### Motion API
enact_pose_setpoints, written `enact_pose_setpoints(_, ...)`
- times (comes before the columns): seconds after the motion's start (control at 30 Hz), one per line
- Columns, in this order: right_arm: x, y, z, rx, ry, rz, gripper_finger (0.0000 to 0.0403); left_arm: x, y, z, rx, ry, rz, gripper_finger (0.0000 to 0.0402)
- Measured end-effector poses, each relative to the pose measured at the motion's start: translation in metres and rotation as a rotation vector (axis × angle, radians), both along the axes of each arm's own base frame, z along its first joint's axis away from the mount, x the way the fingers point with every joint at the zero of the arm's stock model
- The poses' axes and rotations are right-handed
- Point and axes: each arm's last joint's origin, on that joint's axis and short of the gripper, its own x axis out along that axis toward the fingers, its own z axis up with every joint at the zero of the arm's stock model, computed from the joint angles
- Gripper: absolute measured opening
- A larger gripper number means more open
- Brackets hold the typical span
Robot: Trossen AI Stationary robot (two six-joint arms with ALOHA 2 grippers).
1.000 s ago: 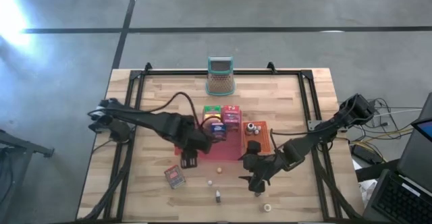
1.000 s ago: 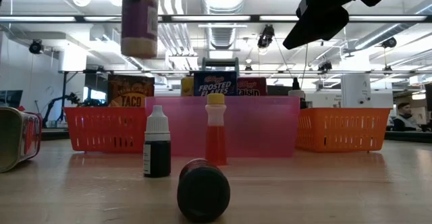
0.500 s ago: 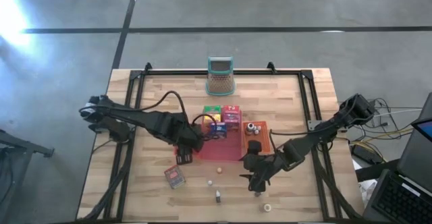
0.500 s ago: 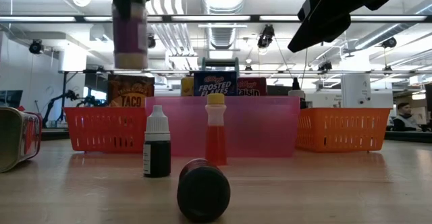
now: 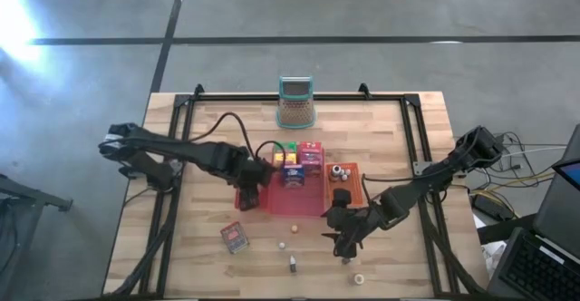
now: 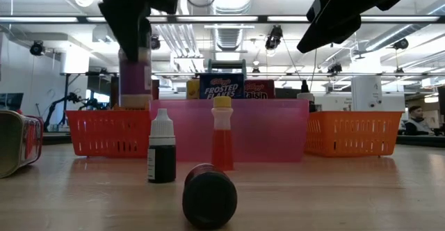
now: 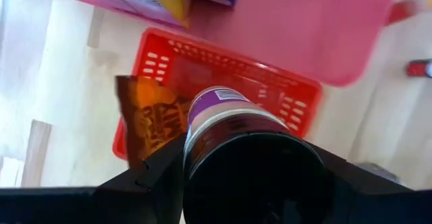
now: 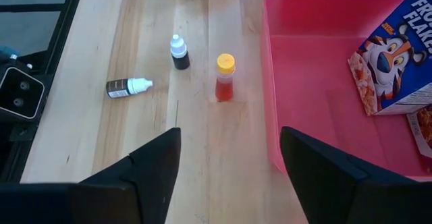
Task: Pick & Place Kitchen Items
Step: Put the black purple seasoning bottle into the red bin
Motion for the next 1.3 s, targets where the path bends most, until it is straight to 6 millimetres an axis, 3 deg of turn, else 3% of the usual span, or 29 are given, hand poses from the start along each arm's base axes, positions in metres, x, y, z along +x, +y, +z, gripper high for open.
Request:
enact_pose_setpoints(0.8, 0.000, 0.000, 0.000, 0.001, -0.001, 0.000, 0.0295, 0.008, 0.014, -0.032, -0.057, -0.058, 0.005, 0.0227)
enact_pose_setpoints(1.3, 0.000, 0.000, 0.000, -0.001, -0.001, 0.000, 0.0251, 0.006, 0.031, -0.057, -0.080, -0.071, 0.036, 0.0227)
